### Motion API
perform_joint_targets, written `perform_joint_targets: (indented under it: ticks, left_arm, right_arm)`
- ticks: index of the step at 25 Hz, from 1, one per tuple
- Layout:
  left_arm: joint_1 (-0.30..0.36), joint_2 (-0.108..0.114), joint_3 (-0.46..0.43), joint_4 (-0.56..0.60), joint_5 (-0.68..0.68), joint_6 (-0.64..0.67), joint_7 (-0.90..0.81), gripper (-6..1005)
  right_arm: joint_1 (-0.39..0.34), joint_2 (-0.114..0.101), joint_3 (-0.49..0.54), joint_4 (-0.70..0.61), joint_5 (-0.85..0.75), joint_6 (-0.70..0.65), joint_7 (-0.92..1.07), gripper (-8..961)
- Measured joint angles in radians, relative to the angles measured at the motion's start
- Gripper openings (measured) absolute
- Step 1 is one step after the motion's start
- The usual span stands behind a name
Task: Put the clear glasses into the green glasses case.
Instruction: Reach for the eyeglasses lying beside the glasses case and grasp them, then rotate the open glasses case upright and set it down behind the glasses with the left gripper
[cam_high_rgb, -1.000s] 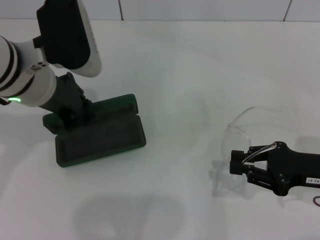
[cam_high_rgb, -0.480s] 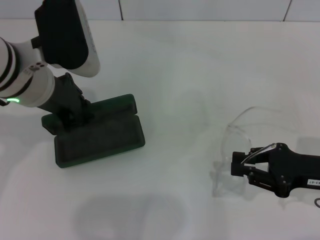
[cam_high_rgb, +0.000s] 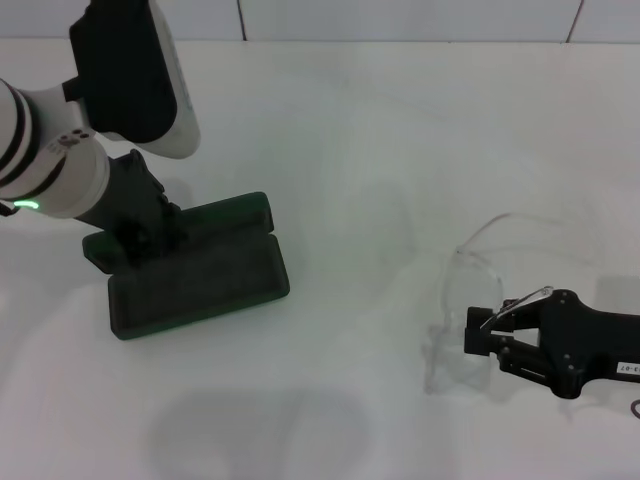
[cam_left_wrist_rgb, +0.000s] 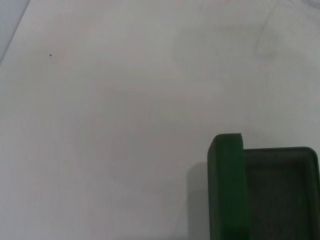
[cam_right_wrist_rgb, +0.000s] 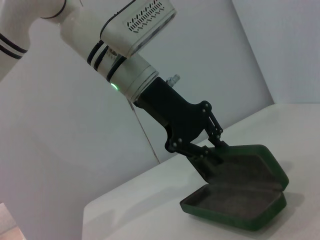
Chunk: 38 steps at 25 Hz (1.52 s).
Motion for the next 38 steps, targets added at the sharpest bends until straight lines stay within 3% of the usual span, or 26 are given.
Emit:
perform_joint_targets:
  ticks: [5, 8, 24, 29, 34, 38]
  left_arm:
    - [0.001, 0.0, 0.0, 0.001, 0.0, 0.0, -0.001, 195]
    - [0.001, -0.001, 0.0, 0.001, 0.0, 0.0, -0.001, 194]
    - [0.004, -0.002, -0.005, 0.002, -0.004, 0.0, 0.001, 194]
    - [-0.001, -0.002, -0.006, 0.012, -0.007, 0.0, 0.003, 194]
    - [-0.019, -0.002, 0.006, 0.036, -0.01, -0.001, -0.003, 194]
    - [-0.061, -0.004, 0.057, 0.042, -0.012, -0.005, -0.04, 194]
  right_arm:
    - [-0.012, 0.0, -0.001, -0.005, 0.0, 0.0, 0.0, 227]
    - [-0.012, 0.0, 0.002, -0.005, 0.0, 0.0, -0.004, 120]
    - [-0.038, -0.002, 0.025, -0.036, 0.037, -0.056, -0.009, 14]
    - [-0.091, -0.012, 0.108, -0.114, 0.041, -0.129, 0.03, 15]
    - [-0.183, -0.031, 0.268, -0.226, 0.039, -0.248, 0.063, 16]
    - [-0.259, -0.03, 0.375, -0.35, 0.033, -0.309, 0.103, 17]
